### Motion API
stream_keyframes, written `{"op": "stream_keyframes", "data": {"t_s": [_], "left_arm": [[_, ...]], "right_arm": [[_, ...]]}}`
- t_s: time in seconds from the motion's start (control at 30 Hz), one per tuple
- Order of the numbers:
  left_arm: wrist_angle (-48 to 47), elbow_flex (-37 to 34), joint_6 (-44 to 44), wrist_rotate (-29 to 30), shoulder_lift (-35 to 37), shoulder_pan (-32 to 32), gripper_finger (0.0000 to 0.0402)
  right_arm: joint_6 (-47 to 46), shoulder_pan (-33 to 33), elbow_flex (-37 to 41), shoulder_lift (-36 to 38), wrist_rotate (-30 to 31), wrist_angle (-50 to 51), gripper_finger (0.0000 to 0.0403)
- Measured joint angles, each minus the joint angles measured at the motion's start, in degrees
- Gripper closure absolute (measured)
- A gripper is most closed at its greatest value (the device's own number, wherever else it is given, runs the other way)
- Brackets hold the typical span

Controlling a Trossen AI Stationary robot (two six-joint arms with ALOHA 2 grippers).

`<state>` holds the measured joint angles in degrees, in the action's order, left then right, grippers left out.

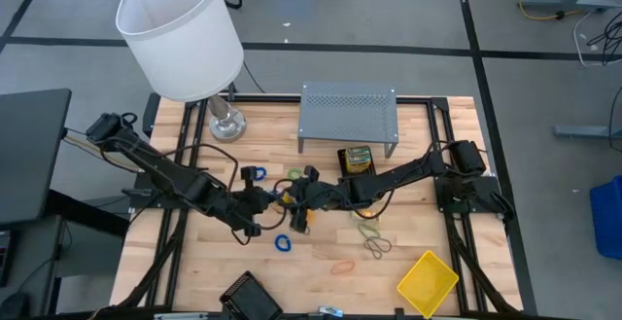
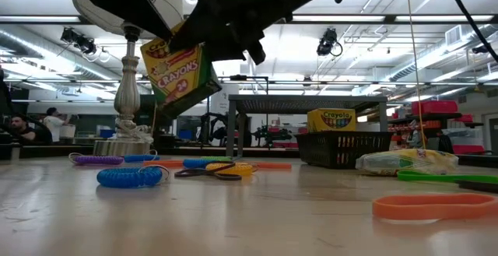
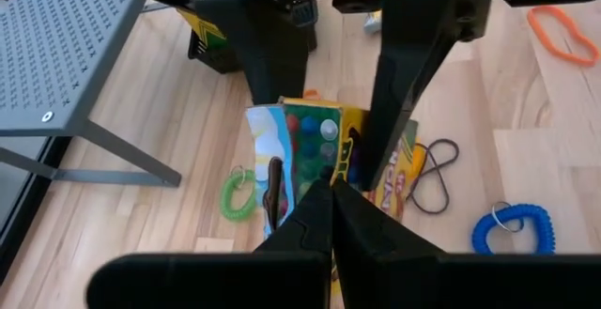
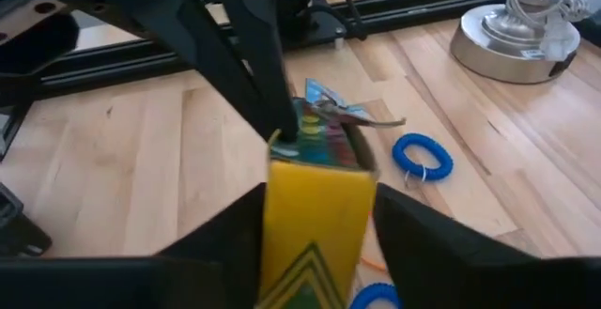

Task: Pick & Place Office Desk Supplies
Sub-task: Put the yellow crayon box into the top black bin

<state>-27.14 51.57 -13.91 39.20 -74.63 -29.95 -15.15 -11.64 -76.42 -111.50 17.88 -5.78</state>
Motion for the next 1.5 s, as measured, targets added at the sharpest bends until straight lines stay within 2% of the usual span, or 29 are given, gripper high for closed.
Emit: {"op": "stream_keyframes", "data": {"t_s": [0.13,0.3,0.4,0.57,0.77,0.93,1.07,1.2,1.37,1.5], "left_arm": [[0.5,0.0,0.6,-0.5,0.0,-0.1,0.0402],[1.9,0.0,2.1,-1.9,0.0,-0.1,0.0399],[2.7,0.0,3.6,-3.8,0.0,-0.5,0.0382],[5.8,0.1,4.1,-4.4,0.6,-3.3,0.0342],[6.5,-0.4,3.5,2.8,3.7,-7.7,0.031],[10.4,-4.3,0.8,5.8,5.5,-9.7,0.0298],[19.2,-10.8,-1.1,7.4,7.0,-9.9,0.0297],[36.7,-18.6,1.1,7.1,8.8,-9.8,0.0297],[62.7,-27.6,7.4,2.4,9.2,-9.0,0.0297],[76.3,-33.2,9.6,-0.9,8.8,-6.5,0.0296]], "right_arm": [[0.5,0.0,0.0,0.0,-1.6,0.0,0.0305],[1.2,-0.3,0.0,0.1,-2.0,0.1,0.0306],[1.1,-0.8,0.0,0.1,-1.7,0.9,0.0306],[1.0,-2.1,0.0,0.1,4.5,4.7,0.0306],[-0.1,-4.8,0.1,0.3,7.6,7.3,0.0306],[1.3,-7.7,0.0,1.7,11.6,5.2,0.0306],[3.6,-10.2,0.1,3.6,15.4,4.1,0.0306],[5.8,-12.6,0.0,5.8,18.5,3.0,0.0306],[7.2,-14.7,0.0,7.1,21.1,2.2,0.0306],[8.8,-15.4,0.0,7.1,21.2,-0.9,0.0306]]}}
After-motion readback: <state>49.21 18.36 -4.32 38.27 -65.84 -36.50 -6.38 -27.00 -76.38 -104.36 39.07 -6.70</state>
